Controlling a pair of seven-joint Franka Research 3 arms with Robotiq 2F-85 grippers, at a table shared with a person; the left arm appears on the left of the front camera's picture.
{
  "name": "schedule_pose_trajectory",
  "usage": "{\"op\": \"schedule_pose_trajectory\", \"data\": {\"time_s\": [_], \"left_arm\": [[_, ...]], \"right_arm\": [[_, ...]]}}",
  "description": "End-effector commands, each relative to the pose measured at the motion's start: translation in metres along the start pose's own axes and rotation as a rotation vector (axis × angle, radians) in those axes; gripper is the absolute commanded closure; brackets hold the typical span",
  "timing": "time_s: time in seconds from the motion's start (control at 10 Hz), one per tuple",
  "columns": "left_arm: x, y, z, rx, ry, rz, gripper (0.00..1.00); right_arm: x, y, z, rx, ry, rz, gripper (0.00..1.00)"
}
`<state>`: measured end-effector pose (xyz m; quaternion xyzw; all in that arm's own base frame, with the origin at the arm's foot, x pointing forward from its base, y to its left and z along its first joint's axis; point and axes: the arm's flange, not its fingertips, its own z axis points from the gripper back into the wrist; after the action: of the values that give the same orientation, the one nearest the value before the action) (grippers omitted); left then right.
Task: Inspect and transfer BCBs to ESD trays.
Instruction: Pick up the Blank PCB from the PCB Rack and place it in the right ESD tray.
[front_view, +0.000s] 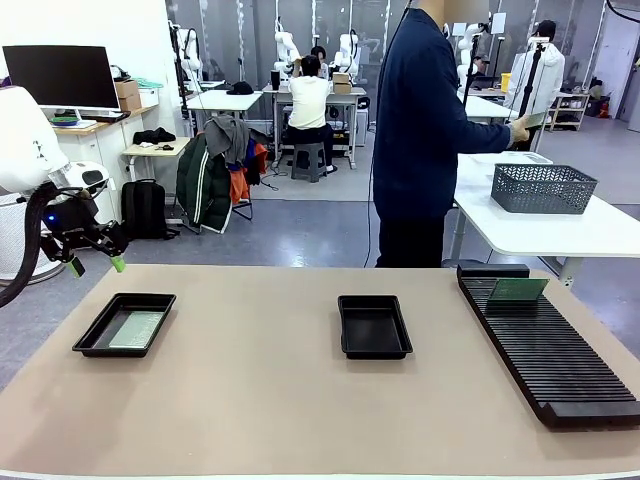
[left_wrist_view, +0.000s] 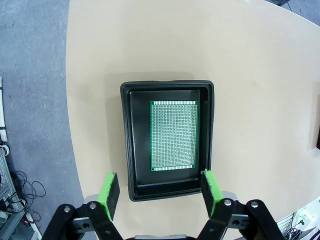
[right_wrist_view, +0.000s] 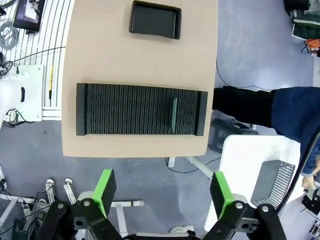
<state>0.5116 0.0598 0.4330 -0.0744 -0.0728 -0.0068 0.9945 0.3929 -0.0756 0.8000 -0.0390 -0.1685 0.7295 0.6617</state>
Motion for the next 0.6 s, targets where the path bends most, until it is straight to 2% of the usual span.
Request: {"op": "schedule_pose_trajectory", "data": {"time_s": [0.0,0.5], "left_arm": [[0.0,0.0009,-0.0008,-0.019,-0.013,-0.011,0.13],[0.0,0.0009,-0.0008,-0.019,-0.013,-0.011,0.13]], "right_arm": [[0.002,0.0021,0.0006,-0.001,-0.004,-0.001,0.0],[0.002,0.0021,0.0006,-0.001,-0.004,-0.001,0.0]]}}
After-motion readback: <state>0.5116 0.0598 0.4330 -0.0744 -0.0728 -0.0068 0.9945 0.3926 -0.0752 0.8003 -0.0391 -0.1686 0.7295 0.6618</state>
